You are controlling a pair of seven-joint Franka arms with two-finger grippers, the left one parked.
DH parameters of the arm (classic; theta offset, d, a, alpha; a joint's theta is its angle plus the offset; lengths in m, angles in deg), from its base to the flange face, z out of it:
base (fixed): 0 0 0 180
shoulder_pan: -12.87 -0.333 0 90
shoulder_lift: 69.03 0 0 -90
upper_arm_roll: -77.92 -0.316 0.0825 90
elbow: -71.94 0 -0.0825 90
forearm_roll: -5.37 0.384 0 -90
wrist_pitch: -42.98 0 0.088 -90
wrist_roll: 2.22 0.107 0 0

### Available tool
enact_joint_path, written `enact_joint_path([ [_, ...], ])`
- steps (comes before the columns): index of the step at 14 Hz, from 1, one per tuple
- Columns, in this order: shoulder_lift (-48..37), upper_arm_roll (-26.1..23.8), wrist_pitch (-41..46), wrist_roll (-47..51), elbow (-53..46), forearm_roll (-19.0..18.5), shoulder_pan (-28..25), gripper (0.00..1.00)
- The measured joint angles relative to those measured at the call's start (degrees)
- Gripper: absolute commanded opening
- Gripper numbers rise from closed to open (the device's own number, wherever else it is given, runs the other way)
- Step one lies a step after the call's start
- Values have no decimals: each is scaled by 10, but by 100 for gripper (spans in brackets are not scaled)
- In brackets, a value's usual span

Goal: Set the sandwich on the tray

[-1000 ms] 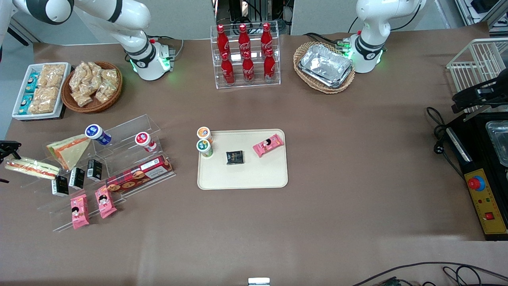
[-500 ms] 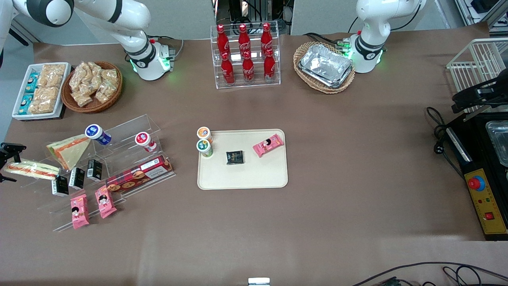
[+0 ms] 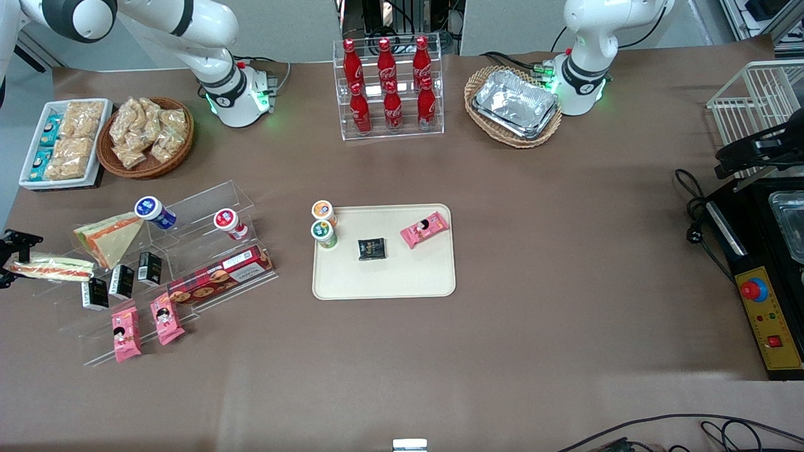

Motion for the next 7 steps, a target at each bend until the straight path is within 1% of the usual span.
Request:
enact_joint_path([
  [4,-17,2,4,-53,-10,-1,0,17],
  [7,-59,4,16,-82,-19,-19,1,17],
])
